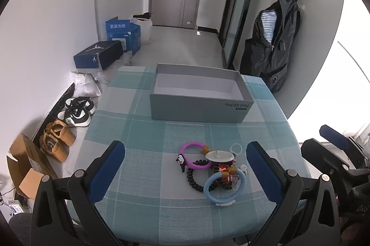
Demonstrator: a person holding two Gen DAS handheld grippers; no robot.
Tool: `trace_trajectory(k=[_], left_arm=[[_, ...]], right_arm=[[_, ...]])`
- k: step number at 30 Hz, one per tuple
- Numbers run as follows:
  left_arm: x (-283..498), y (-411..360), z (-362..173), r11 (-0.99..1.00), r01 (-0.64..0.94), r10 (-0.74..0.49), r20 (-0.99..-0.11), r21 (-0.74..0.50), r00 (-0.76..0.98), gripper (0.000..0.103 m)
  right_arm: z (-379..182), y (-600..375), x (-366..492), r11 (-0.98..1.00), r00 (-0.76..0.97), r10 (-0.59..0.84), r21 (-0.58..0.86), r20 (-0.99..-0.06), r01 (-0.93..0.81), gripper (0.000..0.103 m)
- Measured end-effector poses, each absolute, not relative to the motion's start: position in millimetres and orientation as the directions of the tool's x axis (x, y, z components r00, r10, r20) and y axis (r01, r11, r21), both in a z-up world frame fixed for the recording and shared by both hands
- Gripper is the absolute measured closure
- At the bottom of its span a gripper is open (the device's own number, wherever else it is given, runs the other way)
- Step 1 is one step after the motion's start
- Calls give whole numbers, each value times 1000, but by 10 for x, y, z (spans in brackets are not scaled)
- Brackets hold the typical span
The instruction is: Organize jewelry
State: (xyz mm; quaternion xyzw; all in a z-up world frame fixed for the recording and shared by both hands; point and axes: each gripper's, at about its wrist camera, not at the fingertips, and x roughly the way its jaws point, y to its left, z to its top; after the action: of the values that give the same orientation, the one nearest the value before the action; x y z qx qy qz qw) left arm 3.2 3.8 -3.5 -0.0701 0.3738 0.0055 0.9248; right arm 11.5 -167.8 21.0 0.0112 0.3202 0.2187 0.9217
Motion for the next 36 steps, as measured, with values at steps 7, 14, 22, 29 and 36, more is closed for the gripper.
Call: trace_trajectory(k=[7,14,22,29,36], left_arm=[[42,35,-46,990,-71,-36,-694,-124,719,1],[42,21,-48,991,-69,-32,-694,-117,719,1],[53,2,-58,991,-63,-36,-697,-115,716,1],[58,1,-61,991,-59,-43,-701,-121,712,1],[61,-6,-65,991,-56,-45,-701,-121,712,1]], right_arm=[[219,-1633,48,906,701,406,160,-586,-391,0],[216,-1697,143,906,701,408,163,-585,-391,0],[229,-1748,156,906,699,410,172,-585,-388,0],[238,-1748,144,906,701,412,175,-583,-386,0],[236,-1756,152,904,697,416,181,-585,-388,0]])
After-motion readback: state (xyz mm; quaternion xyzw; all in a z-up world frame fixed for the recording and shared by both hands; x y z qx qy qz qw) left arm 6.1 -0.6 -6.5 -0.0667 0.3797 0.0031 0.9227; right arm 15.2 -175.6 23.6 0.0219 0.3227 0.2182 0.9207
